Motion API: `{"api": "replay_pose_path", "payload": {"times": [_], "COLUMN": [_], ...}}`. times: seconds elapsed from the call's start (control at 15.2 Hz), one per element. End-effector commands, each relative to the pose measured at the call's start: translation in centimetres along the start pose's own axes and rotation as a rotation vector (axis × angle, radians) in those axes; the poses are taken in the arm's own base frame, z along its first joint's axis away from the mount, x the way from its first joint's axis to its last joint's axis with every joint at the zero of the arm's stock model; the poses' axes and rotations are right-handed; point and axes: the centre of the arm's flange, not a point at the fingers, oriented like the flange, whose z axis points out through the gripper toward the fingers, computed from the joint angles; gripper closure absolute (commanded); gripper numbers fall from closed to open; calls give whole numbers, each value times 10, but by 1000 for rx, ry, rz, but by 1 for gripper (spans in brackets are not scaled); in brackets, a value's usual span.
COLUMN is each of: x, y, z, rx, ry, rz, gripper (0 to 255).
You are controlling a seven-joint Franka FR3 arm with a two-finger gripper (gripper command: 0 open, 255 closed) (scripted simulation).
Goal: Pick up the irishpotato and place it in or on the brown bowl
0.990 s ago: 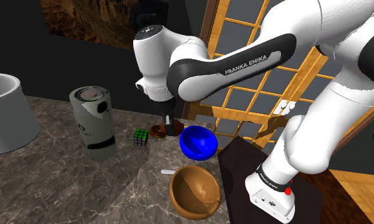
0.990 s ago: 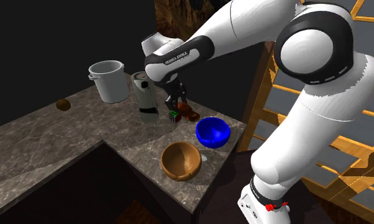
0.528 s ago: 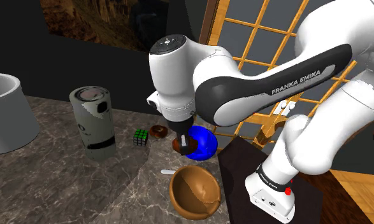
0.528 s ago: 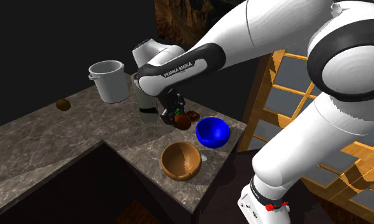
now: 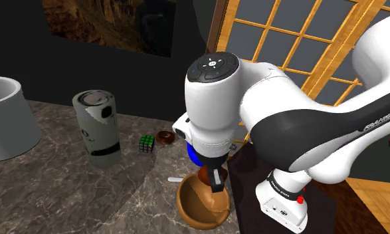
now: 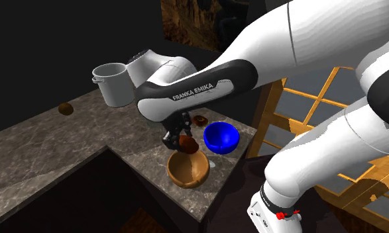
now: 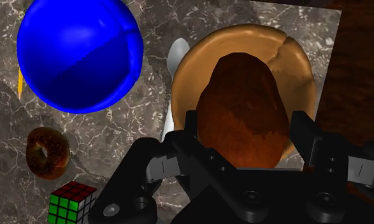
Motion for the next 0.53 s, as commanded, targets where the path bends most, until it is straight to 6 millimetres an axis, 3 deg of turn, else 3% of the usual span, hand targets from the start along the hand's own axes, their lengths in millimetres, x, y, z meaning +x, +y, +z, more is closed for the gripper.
{"api": "replay_pose_path", "payload": {"times": [0.0,0.46], "x": [-1,10], "y": [-9,-14], "z": [7,42], "rx": [1,1], "ry": [-1,-1], "rz": [1,1], "gripper": [255,255]}}
